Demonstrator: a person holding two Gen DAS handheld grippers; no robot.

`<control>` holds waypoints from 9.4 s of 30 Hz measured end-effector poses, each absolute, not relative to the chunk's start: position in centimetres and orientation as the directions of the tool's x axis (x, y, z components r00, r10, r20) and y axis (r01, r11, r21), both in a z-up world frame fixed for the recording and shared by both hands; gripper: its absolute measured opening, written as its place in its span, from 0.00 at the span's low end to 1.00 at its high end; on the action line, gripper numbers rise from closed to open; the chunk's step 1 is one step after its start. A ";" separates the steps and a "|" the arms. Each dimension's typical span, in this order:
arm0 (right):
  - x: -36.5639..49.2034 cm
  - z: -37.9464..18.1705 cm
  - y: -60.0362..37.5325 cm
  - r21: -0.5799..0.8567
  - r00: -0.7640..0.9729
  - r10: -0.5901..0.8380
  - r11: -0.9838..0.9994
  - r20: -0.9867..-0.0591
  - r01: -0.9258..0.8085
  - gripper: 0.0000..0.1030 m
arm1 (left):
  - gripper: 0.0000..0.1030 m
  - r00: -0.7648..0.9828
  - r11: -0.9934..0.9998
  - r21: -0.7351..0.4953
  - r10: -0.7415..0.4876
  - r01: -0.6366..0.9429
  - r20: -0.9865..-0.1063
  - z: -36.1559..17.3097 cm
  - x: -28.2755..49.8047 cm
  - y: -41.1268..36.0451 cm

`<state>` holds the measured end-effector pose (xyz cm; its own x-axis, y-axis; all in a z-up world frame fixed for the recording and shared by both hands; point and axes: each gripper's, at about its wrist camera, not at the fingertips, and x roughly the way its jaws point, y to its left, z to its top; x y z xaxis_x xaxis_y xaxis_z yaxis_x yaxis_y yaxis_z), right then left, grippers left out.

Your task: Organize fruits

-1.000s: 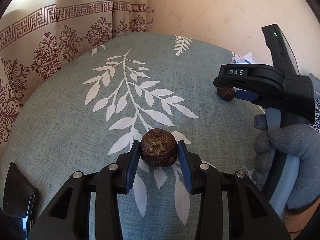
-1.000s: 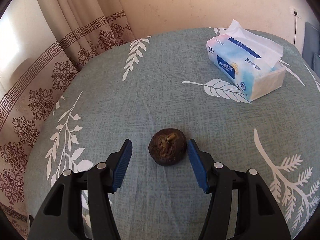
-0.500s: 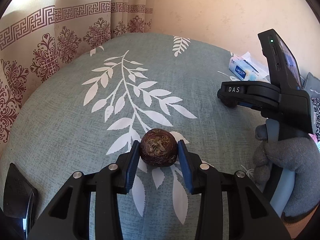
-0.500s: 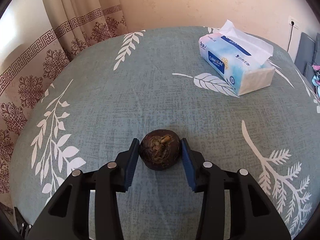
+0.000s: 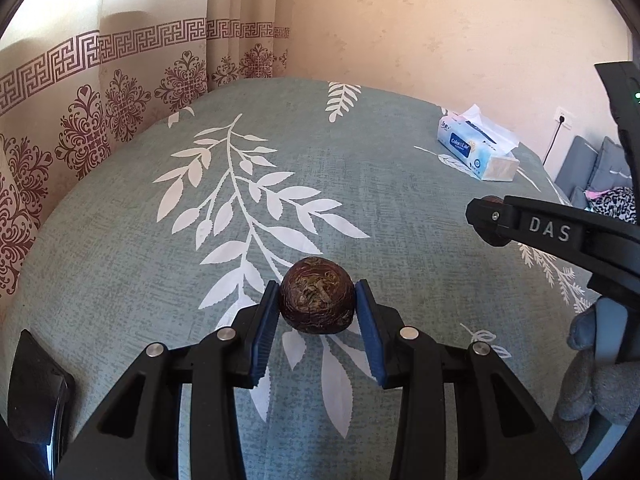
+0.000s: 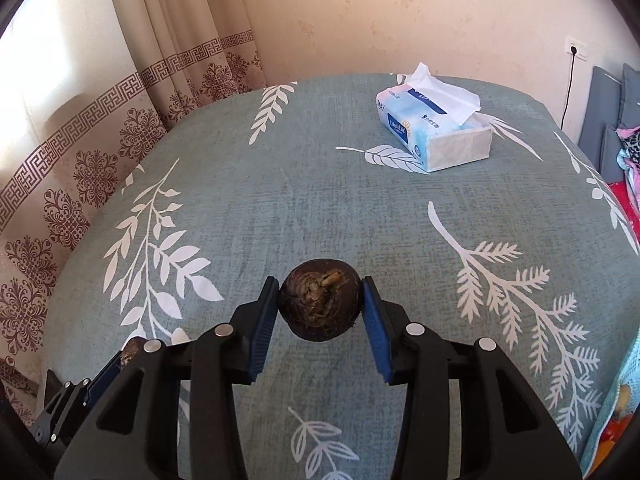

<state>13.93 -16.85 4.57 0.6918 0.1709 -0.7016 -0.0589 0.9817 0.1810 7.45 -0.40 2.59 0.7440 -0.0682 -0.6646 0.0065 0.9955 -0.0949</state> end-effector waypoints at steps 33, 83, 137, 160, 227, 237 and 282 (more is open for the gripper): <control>-0.5 8.1 -38.3 0.226 0.721 -0.081 0.920 -0.689 0.319 0.42 | 0.38 0.759 0.996 -0.054 -0.090 0.072 -0.645 2.5 6.2 -2.3; -9.1 8.2 -43.6 0.201 0.791 -0.256 0.881 -0.556 0.427 0.48 | 0.38 0.722 0.952 0.003 -0.231 0.307 -0.652 5.1 4.6 -10.7; -13.7 6.9 -44.0 0.287 0.838 -0.221 0.870 -0.500 0.401 0.85 | 0.89 0.659 0.813 0.053 -0.429 0.579 -0.618 6.8 0.2 -24.0; -13.4 6.0 -36.7 0.159 0.841 -0.213 0.931 -0.496 0.330 0.97 | 0.90 0.738 0.863 0.064 -0.388 0.501 -0.552 6.7 -3.3 -19.2; -13.7 4.2 -37.8 0.116 0.785 -0.255 0.917 -0.564 0.382 0.97 | 0.95 0.769 0.841 0.185 -0.348 0.509 -0.537 6.1 -5.4 -21.2; -13.9 4.2 -38.2 0.118 0.784 -0.262 0.913 -0.564 0.390 0.97 | 0.95 0.768 0.830 0.201 -0.351 0.519 -0.535 6.1 -5.7 -21.7; -14.3 5.3 -37.1 0.127 0.806 -0.257 0.918 -0.533 0.376 0.97 | 0.95 0.734 0.900 0.129 -0.248 0.415 -0.633 5.3 -2.8 -17.2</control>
